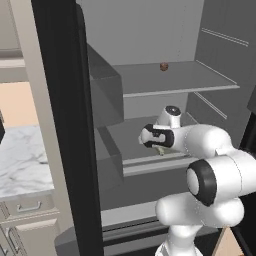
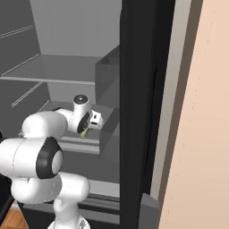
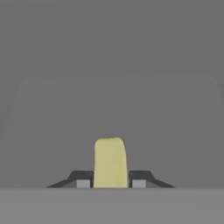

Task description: Pick the egg and butter from the fridge and place them by the bowl for mixing.

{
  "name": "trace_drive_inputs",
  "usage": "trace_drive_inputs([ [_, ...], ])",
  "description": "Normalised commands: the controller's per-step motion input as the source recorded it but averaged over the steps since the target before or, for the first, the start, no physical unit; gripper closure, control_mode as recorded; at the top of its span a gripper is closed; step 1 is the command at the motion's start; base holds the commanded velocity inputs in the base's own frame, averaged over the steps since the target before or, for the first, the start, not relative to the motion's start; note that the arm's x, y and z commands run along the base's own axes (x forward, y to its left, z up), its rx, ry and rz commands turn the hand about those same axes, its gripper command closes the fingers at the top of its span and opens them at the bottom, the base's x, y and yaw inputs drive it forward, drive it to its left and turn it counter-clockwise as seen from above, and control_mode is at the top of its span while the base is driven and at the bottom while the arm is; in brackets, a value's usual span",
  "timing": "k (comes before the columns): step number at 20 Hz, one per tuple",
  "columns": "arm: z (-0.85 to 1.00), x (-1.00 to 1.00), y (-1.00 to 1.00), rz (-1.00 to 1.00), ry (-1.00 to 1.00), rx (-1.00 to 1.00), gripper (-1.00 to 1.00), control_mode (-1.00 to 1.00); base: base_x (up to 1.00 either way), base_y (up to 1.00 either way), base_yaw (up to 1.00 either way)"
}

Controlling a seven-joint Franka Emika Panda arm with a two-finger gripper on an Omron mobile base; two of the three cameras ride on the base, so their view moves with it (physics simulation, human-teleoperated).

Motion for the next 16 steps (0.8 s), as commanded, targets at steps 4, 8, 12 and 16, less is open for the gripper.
trace_drive_inputs([
  [4, 0.60, -0.66, 0.00, -0.01, 0.01, 0.00, 1.00, -1.00, 0.00, 0.00, 0.00],
  [8, 0.63, -0.72, -0.01, -0.03, 0.08, 0.00, 1.00, -1.00, 0.00, 0.00, 0.00],
  [12, 0.57, -0.86, -0.01, -0.04, 0.16, 0.00, 1.00, -1.00, 0.00, 0.00, 0.00],
  [16, 0.54, -0.81, 0.00, -0.06, 0.22, 0.00, 1.00, -1.00, 0.00, 0.00, 0.00],
])
